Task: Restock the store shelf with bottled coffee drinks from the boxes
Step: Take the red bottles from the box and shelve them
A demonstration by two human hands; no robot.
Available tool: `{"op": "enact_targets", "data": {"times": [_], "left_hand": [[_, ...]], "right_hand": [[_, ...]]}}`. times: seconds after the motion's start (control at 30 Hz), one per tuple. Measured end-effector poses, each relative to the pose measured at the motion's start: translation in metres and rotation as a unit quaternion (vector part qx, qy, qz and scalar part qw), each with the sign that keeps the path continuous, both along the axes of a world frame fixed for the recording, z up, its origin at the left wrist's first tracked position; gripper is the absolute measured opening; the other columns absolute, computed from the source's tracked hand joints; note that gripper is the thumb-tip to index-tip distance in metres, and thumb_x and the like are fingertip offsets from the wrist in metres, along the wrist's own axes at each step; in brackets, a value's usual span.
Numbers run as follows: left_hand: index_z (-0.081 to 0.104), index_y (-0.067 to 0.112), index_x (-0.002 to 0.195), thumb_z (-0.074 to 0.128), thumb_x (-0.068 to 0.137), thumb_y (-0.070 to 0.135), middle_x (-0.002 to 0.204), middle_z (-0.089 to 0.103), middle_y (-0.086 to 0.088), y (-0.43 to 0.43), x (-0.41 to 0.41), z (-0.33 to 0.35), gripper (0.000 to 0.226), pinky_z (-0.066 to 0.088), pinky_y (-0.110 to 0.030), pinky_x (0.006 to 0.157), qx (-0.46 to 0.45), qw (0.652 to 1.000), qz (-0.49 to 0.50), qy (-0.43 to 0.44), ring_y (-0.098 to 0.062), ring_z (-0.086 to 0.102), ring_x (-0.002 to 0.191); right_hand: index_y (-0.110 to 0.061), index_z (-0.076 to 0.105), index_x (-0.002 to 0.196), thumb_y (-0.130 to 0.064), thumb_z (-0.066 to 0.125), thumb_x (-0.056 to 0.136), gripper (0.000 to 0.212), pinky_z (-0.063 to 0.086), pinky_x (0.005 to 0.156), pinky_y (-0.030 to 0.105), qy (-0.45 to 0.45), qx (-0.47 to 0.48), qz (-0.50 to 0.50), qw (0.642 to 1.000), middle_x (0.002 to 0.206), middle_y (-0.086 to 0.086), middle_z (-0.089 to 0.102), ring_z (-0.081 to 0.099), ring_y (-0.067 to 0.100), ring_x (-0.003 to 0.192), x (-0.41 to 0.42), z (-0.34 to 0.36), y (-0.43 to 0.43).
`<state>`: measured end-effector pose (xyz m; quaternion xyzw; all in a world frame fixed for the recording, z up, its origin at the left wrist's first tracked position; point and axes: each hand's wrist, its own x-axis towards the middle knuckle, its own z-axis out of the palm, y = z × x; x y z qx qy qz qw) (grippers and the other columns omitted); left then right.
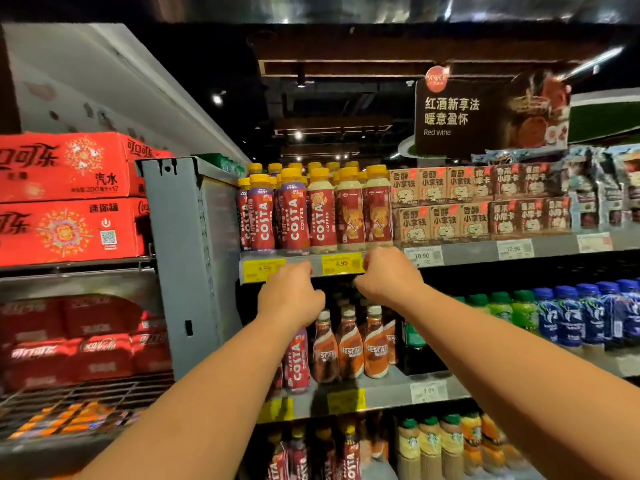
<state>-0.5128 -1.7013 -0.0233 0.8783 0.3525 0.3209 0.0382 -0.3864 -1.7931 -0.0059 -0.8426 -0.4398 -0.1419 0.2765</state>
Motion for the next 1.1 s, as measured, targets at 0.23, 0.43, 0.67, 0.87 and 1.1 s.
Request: {"op": "enact_targets", "data": {"times": [0.23, 0.43, 0.67, 0.87, 1.1], "left_hand": [[0.054, 0.019, 0.122, 0.056, 0.086, 0.030, 0.117, 0.060, -0.004, -0.066, -0.025, -0.025, 0.038, 0.049, -0.037, 0.077, -0.012, 0.997, 0.048, 0.064, -0.028, 0.057, 0.104], [0.055, 0.018, 0.096, 0.053, 0.083, 0.025, 0.107, 0.062, -0.006, -0.090, -0.030, -0.073, 0.015, 0.043, -0.035, 0.069, -0.031, 0.994, 0.053, 0.090, -0.032, 0.057, 0.099], [0.056, 0.016, 0.112, 0.055, 0.086, 0.025, 0.111, 0.060, -0.005, -0.092, -0.021, -0.160, 0.028, 0.045, -0.035, 0.067, -0.072, 0.986, 0.031, 0.147, -0.028, 0.057, 0.097], [0.055, 0.014, 0.110, 0.055, 0.085, 0.025, 0.109, 0.058, -0.008, -0.091, -0.021, -0.258, 0.027, 0.040, -0.034, 0.068, -0.099, 0.973, 0.012, 0.206, -0.031, 0.056, 0.103], [0.052, 0.013, 0.105, 0.054, 0.086, 0.024, 0.105, 0.057, -0.009, -0.086, -0.031, -0.376, 0.022, 0.040, -0.037, 0.066, -0.109, 0.955, -0.045, 0.271, -0.032, 0.055, 0.099]], "right_hand": [[-0.011, 0.049, 0.072, -0.016, 0.056, 0.078, 0.011, 0.042, 0.059, 0.029, -0.003, -0.053, 0.035, 0.998, 0.071, 0.006, 0.051, 0.052, 0.028, 0.067, -0.019, -0.026, -0.058], [-0.011, 0.055, 0.078, -0.034, 0.055, 0.084, 0.023, 0.040, 0.065, 0.031, 0.015, -0.061, 0.052, 0.997, 0.081, 0.009, 0.055, 0.057, 0.033, 0.082, -0.024, -0.078, -0.077], [-0.013, 0.048, 0.070, -0.023, 0.058, 0.081, 0.017, 0.040, 0.061, 0.030, 0.047, -0.142, 0.034, 0.988, 0.069, 0.004, 0.045, 0.048, 0.027, 0.071, -0.016, -0.172, -0.079], [-0.014, 0.049, 0.068, -0.024, 0.056, 0.084, 0.020, 0.040, 0.066, 0.031, 0.104, -0.197, 0.033, 0.974, 0.068, 0.005, 0.047, 0.046, 0.028, 0.070, -0.022, -0.271, -0.079], [-0.011, 0.052, 0.084, -0.025, 0.055, 0.084, 0.015, 0.042, 0.064, 0.032, 0.123, -0.294, 0.039, 0.947, 0.082, 0.010, 0.054, 0.059, 0.034, 0.086, -0.032, -0.392, -0.082]]}}
